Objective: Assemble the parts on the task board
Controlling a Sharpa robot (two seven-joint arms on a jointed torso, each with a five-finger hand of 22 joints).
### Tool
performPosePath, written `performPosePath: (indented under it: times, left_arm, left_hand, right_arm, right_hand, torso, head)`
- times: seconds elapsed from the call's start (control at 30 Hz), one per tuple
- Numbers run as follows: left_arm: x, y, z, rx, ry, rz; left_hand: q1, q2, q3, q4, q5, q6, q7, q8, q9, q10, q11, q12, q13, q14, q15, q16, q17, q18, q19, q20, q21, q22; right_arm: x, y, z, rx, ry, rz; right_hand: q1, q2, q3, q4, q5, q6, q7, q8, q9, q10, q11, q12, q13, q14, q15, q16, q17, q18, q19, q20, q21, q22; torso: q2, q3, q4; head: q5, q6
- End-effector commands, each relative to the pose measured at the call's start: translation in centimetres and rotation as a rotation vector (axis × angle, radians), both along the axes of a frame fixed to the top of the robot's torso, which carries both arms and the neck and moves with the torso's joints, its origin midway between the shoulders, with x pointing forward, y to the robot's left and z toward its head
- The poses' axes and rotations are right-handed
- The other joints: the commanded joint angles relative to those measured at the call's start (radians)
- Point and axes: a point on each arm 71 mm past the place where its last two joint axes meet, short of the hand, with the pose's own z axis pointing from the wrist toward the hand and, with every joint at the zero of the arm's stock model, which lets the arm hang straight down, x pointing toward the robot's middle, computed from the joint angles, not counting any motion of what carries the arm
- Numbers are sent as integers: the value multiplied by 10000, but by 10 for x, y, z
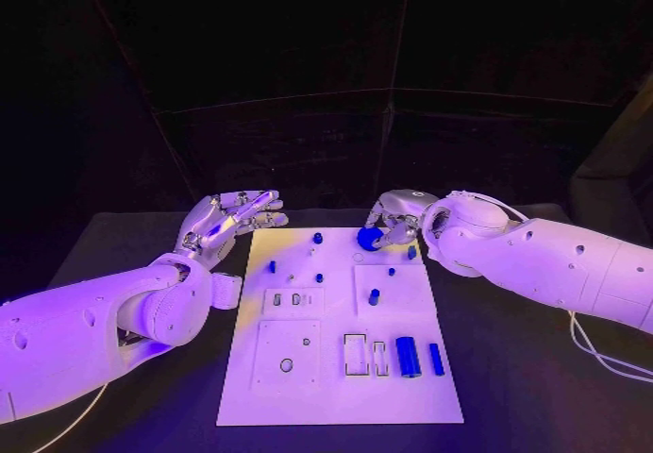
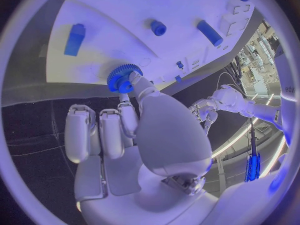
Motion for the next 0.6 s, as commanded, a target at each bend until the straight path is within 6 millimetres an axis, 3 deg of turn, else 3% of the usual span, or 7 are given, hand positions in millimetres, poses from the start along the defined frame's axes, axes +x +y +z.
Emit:
performPosePath:
  times: [0.03,0.37,0.6]
  left_arm:
    - [-1,-1,2,-83,-186,-106]
    - [0,0,3,-79,-191,-90]
    - [0,-1,3,-82,-195,-103]
  left_hand:
    - [112,-9,4,-41,38,65,217,-55,-8,42,-9,-26,-9,53,-11,-58,-14,68,71,7,-62,-9]
    - [112,-9,4,-41,38,65,217,-55,-8,42,-9,-26,-9,53,-11,-58,-14,68,71,7,-62,-9]
    - [112,-9,4,-41,38,65,217,-55,-8,42,-9,-26,-9,53,-11,-58,-14,68,71,7,-62,-9]
  right_arm:
    - [-5,8,11,262,-1019,13]
    - [-19,50,19,297,-1753,891]
    - [-21,86,16,218,-1776,1458]
  right_hand:
    - [-180,-40,132,13,82,578,-201,-16,22,162,-101,-49,129,520,-73,47,26,-145,104,13,67,436]
    - [-301,-75,229,34,60,605,-209,-45,14,168,-108,-69,130,520,-78,43,24,-160,147,7,93,506]
    - [-365,-92,299,41,36,587,-202,-85,2,154,-104,-111,110,510,-79,20,-15,-160,147,5,93,507]
  torso:
    - [-9,-6,1]
    - [0,-5,21]
    - [3,-8,27]
  head:
    - [27,18]
    - [142,24]
    - [211,-42]
